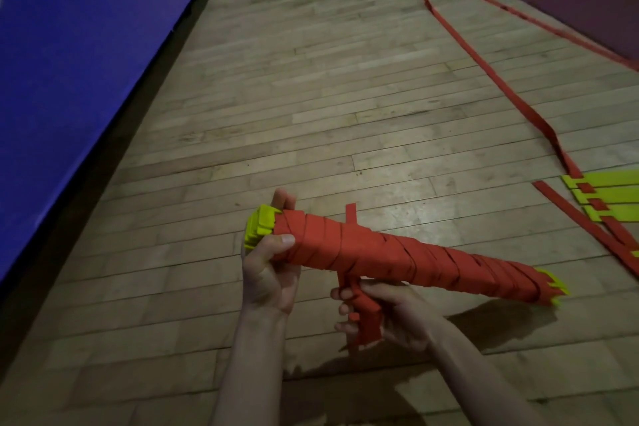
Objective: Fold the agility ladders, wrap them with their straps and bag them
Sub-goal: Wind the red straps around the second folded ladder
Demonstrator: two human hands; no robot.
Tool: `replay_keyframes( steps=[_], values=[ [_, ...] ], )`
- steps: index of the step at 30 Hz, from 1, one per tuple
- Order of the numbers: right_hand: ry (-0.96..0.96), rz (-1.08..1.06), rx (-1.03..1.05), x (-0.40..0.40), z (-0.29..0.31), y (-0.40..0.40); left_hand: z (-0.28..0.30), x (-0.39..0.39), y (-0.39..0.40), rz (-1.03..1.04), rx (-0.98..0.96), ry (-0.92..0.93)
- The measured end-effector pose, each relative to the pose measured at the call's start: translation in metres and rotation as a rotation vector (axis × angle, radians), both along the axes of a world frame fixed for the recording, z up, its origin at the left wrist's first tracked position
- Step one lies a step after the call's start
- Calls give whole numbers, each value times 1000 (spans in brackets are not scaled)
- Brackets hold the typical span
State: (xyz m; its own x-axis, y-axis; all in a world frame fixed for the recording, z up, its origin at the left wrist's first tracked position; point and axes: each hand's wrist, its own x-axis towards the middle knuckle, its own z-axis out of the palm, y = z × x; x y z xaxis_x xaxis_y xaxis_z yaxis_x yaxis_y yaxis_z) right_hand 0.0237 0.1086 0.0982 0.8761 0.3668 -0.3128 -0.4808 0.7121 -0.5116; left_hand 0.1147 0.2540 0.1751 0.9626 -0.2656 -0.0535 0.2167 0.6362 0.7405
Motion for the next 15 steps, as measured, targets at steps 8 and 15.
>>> replay_keyframes(
  steps=[8,15],
  values=[
    [-8,-37,-356,2,13,6,-5,1,3,0,-7,18],
    [106,-200,-465,3,5,22,-10,7,14,72,103,243]
  ],
)
